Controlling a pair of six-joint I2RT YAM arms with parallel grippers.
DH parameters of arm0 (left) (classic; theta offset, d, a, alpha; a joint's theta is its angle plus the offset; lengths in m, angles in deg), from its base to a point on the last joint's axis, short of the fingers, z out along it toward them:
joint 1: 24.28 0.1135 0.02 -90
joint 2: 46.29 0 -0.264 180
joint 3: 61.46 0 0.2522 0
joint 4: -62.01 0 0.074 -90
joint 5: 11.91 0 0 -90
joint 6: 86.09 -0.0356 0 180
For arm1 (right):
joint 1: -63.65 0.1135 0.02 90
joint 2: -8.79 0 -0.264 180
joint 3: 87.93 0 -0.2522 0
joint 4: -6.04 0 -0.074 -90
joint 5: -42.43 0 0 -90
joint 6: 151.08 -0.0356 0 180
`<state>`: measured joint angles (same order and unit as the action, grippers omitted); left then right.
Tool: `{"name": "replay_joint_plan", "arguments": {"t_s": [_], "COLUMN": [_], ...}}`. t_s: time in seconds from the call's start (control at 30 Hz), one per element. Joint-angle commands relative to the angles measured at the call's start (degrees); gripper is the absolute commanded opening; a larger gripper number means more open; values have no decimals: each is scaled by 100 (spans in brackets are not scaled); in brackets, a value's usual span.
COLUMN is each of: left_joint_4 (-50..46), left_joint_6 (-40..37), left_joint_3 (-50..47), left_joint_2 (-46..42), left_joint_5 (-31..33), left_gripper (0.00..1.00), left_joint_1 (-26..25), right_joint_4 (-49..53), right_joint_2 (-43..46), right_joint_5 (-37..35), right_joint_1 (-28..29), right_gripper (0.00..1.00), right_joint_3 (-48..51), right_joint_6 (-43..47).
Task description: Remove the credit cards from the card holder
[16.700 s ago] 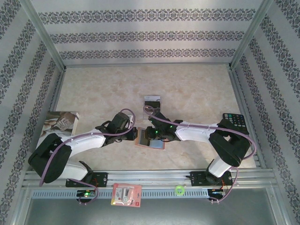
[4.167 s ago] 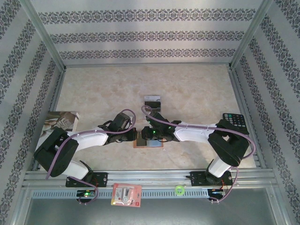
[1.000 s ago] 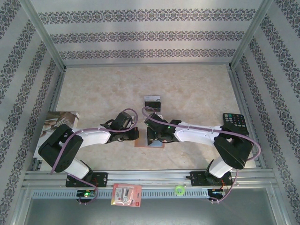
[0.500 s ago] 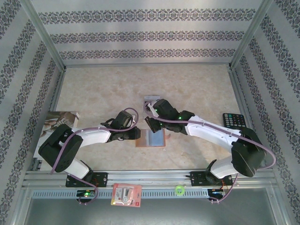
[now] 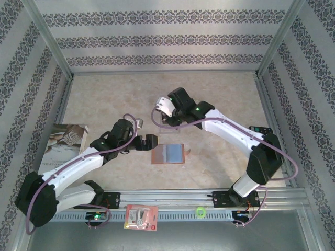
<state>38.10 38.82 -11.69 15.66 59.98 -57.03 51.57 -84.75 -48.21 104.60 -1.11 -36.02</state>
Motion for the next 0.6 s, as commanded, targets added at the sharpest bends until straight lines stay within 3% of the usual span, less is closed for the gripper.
{"name": "replay_joint_plan", "arguments": {"t_s": [0.0,0.2,0.57], "left_joint_4": [-740,-1260,-1384], "left_joint_6": [22,19,26], "left_joint_3": [-99,-211,-238], "left_joint_2": [-359,-894,-753], "left_joint_5": [241,561,504], "left_gripper": [100,100,100], "left_joint_1": [117,257,588], "right_joint_4": [573,687,1680], "right_joint_2": [-526,-1213,-2004], "right_joint_5": [-367,-307,75], "right_joint_1": [-112,-323,-464], "right_gripper": [0,0,0], "right_joint_3": [-428,-1220,-2265], "right_joint_6": [965,1419,1866]}}
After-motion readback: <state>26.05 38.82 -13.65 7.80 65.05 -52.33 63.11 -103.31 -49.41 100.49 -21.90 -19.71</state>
